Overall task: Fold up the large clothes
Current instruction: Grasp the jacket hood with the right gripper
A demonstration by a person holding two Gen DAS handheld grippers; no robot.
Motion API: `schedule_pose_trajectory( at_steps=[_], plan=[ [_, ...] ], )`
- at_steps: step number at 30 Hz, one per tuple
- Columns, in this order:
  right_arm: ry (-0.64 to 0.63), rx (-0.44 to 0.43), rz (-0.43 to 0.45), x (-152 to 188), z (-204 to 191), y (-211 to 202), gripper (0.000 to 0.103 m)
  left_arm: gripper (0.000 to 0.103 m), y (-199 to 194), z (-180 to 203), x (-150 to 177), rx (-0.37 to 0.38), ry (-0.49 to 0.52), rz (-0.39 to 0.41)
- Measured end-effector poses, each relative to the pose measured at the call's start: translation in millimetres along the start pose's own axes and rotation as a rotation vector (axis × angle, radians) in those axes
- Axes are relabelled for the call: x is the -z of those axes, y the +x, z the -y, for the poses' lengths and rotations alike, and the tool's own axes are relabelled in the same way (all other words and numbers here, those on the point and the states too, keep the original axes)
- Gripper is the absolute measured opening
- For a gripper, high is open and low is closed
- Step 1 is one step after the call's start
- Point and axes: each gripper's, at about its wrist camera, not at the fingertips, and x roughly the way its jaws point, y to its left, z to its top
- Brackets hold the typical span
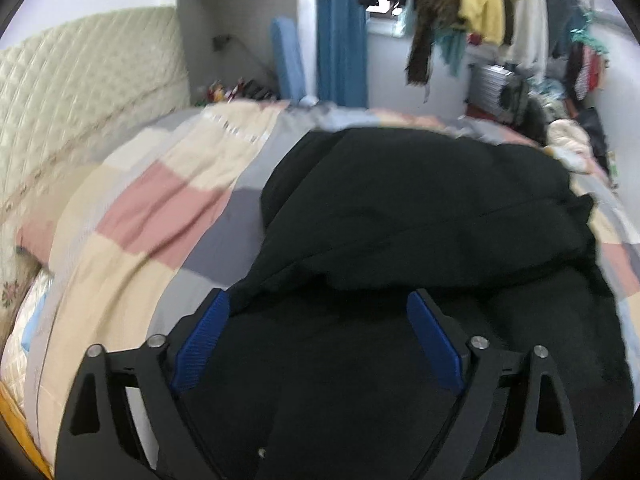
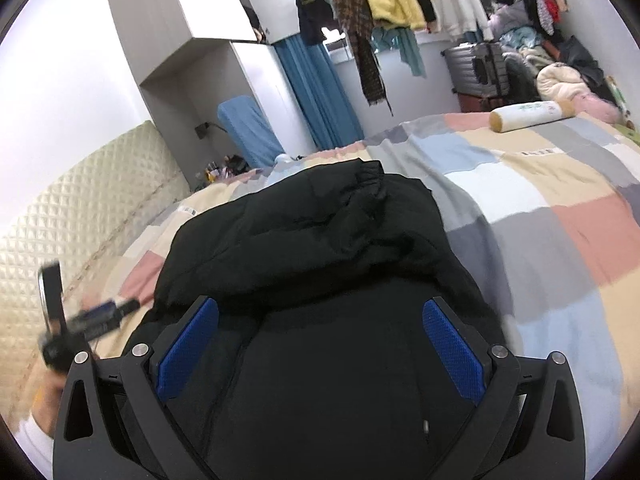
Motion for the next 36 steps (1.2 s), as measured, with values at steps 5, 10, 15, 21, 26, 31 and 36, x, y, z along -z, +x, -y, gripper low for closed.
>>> schedule_pose_trajectory(
  at_steps=[5,10,15,21,26,31,36],
  plan=[
    [0.016,0.020,-0.029,-24.5,20.2,55.3,0.090,0.102,42.5,-7.1,9.1,-0.067,0.015,-0.071],
    [0.043,0.027,-0.052,-27.8,40.6,90.4,0.074,0.102,77.5,-13.9,13.3,-0.111,0.007,-0.147],
    [0.061,0.003,-0.048,-28.9,51.0,110.3,0.072,0.102,90.2,-12.3,10.6,-0.182,0.009,-0.112],
    [-0.038,0.034,-0.049,-33.9,36.8,134.3,0.028,0.102,99.2,-11.8,2.9,-0.210,0.006,-0.057],
    [-0.119,0.032,-0.037,-33.9,14.9,131.0,0.017,0.102,95.0,-34.3,-6.1,-0.208,-0.091,-0.006],
    [-0.150,-0.026,0.005,-40.6,-7.1,111.1,0.015,0.102,87.4,-69.0,-14.3,-0.214,-0.194,0.039],
    [-0.231,-0.007,0.081,-41.9,-29.2,94.4,0.015,0.102,82.4,-88.2,-12.8,-0.165,-0.274,0.033]
  ],
)
